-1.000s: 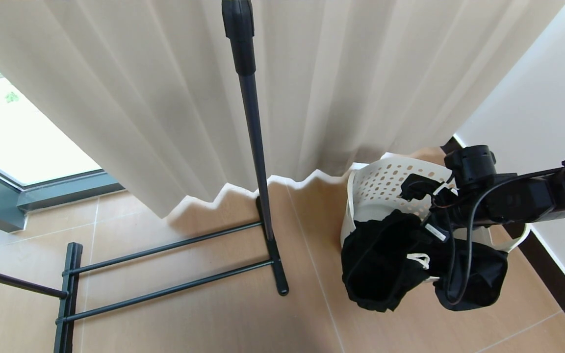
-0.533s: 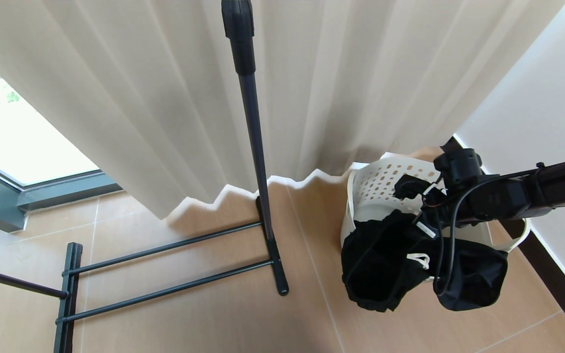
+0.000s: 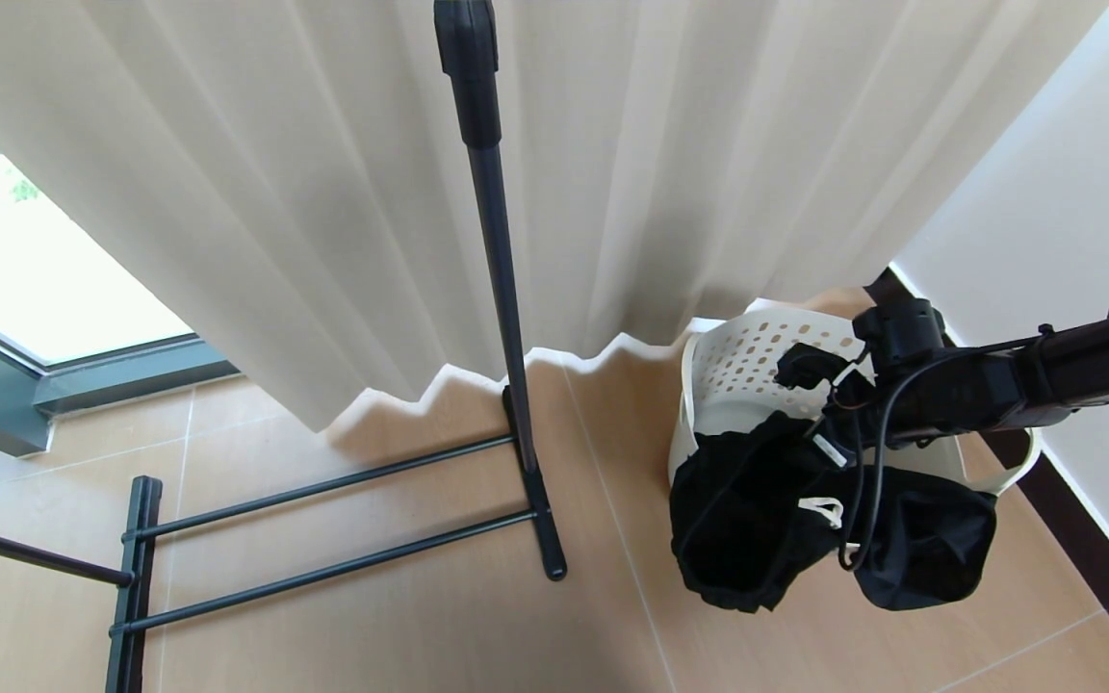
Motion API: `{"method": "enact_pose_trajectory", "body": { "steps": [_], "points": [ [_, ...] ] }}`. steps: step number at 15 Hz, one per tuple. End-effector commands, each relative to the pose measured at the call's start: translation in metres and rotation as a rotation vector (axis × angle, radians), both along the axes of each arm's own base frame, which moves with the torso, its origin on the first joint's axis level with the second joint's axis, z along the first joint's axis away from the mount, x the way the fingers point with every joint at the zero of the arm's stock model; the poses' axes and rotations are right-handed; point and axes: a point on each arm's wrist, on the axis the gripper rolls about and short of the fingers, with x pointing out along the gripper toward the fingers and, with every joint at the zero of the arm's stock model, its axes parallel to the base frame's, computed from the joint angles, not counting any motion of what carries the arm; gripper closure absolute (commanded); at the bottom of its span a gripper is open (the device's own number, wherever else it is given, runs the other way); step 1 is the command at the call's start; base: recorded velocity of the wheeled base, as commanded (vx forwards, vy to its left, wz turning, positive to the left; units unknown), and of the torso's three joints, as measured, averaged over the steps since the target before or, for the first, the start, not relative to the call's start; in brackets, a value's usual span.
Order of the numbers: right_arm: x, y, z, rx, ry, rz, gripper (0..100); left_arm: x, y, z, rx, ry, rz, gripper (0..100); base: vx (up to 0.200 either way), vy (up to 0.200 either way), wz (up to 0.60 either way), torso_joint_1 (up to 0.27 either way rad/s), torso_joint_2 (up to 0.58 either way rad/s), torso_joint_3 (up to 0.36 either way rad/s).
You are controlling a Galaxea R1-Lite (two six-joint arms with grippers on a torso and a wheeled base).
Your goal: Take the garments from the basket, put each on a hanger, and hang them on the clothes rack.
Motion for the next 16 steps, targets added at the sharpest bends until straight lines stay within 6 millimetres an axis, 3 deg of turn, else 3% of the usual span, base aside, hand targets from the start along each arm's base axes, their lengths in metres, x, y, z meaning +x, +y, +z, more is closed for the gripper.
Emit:
{"method": "enact_pose_trajectory", "body": {
  "steps": [1, 6, 9, 13, 16],
  "points": [
    [0.001, -0.002, -0.003, 0.02, 0.007, -0.011, 100, 0.0, 0.0, 0.0, 0.0, 0.0, 0.0, 0, 0.0, 0.0, 0.0, 0.0, 0.0, 0.0],
    [-0.002, -0.003, -0.002, 0.052, 0.015, 0.005, 100, 0.0, 0.0, 0.0, 0.0, 0.0, 0.0, 0, 0.0, 0.0, 0.0, 0.0, 0.0, 0.0],
    [-0.02, -0.006, 0.019, 0.056, -0.015, 0.001, 100, 0.0, 0.0, 0.0, 0.0, 0.0, 0.0, 0, 0.0, 0.0, 0.0, 0.0, 0.0, 0.0],
    [-0.078, -0.009, 0.071, 0.072, -0.115, 0.009, 100, 0.0, 0.0, 0.0, 0.0, 0.0, 0.0, 0, 0.0, 0.0, 0.0, 0.0, 0.0, 0.0],
    [-0.133, -0.002, 0.11, 0.178, -0.219, -0.019, 100, 0.0, 0.0, 0.0, 0.0, 0.0, 0.0, 0, 0.0, 0.0, 0.0, 0.0, 0.0, 0.0]
  ]
}}
